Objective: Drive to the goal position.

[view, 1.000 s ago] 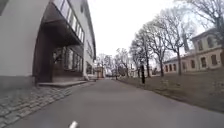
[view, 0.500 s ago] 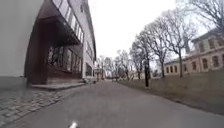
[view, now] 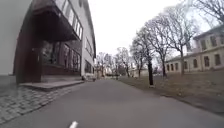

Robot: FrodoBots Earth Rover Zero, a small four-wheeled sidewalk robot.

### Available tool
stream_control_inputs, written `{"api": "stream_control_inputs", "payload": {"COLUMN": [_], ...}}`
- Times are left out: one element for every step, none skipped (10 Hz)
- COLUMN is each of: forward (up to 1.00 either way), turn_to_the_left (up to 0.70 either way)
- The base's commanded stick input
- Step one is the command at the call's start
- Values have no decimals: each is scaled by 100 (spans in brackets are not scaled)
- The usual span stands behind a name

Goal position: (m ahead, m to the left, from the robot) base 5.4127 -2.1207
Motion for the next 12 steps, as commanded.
{"api": "stream_control_inputs", "payload": {"forward": [100,100,100,100,100,100,100,100,100,100,100,100], "turn_to_the_left": [1,1,1,1,1,1,1,1,1,1,1,1]}}
